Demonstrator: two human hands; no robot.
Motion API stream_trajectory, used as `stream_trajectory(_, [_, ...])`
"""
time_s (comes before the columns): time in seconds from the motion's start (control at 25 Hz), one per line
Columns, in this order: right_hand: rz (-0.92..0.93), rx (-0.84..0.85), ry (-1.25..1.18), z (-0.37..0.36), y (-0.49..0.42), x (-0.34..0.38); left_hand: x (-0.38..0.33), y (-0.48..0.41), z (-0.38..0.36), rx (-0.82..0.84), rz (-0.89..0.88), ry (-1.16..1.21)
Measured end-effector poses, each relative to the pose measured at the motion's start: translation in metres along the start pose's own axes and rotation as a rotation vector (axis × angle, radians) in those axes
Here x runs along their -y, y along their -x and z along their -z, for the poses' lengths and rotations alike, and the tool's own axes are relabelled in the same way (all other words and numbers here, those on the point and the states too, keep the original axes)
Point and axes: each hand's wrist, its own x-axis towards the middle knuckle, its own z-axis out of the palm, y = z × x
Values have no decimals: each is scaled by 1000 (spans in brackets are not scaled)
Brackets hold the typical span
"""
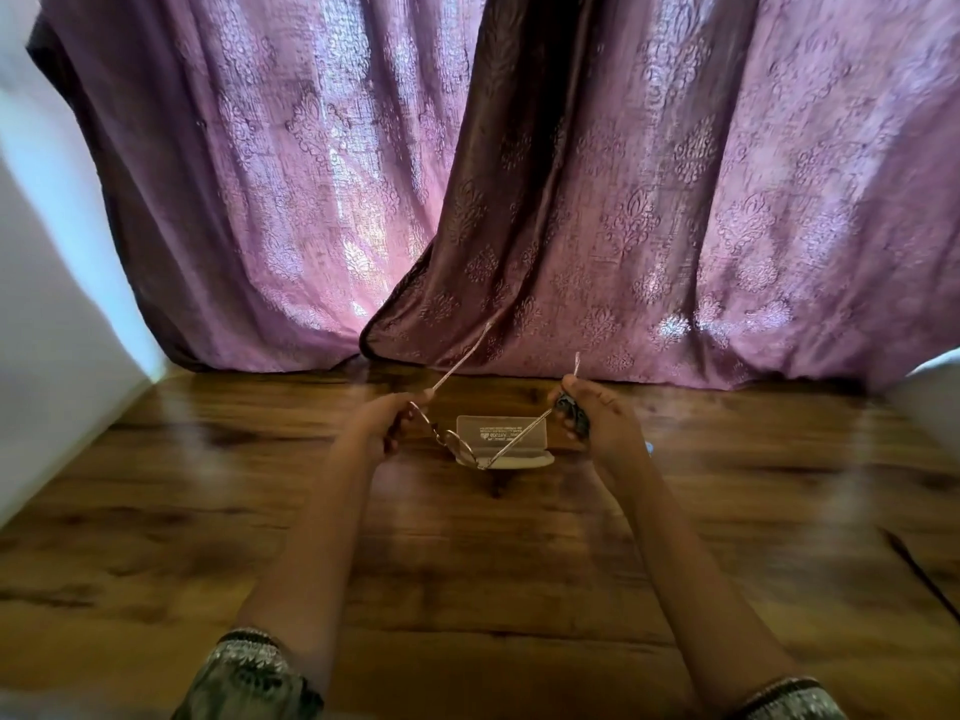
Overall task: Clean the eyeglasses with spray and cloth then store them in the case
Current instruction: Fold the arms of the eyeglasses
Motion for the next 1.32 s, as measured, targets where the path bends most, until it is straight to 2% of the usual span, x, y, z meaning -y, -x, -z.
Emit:
stream_trajectory(0.12, [39, 28, -21, -7, -3, 7, -4, 7, 6, -59, -99, 65])
stream_trajectory(0.24, [56, 11, -11, -15, -8, 11, -2, 13, 6, -246, -382, 133])
stream_trajectory(0.36, [48, -36, -19, -19, -12, 10, 3, 29, -6, -263, -690, -98])
stream_trajectory(0.48, [34, -81, -52, -21, -13, 10, 10, 50, -27, -235, -876, -343])
stream_trajectory(0.64, [-1, -105, -126, -23, -16, 11, 23, 56, -43, -170, -894, -486])
stream_trajectory(0.84, [-81, -82, -235, -21, -18, 6, 29, 51, -45, -205, -993, -560])
stream_trajectory(0.92, [-112, -67, -192, -19, -17, 0, 30, 50, -44, -219, -1014, -576])
stream_trajectory(1.0, [-138, -138, -57, -17, -16, -4, 28, 49, -42, -236, -1018, -609])
stream_trajectory(1.08, [-135, -309, 57, -15, -15, -4, 26, 48, -40, -263, -1009, -651])
stream_trajectory(1.16, [-6, -452, 160, -18, -13, 3, 23, 46, -38, -286, -994, -691])
stream_trajectory(1.2, [106, -453, 220, -22, -11, 8, 22, 45, -39, -291, -989, -711])
stream_trajectory(1.32, [444, -253, 511, -44, -4, 11, 16, 41, -43, -295, -1000, -794])
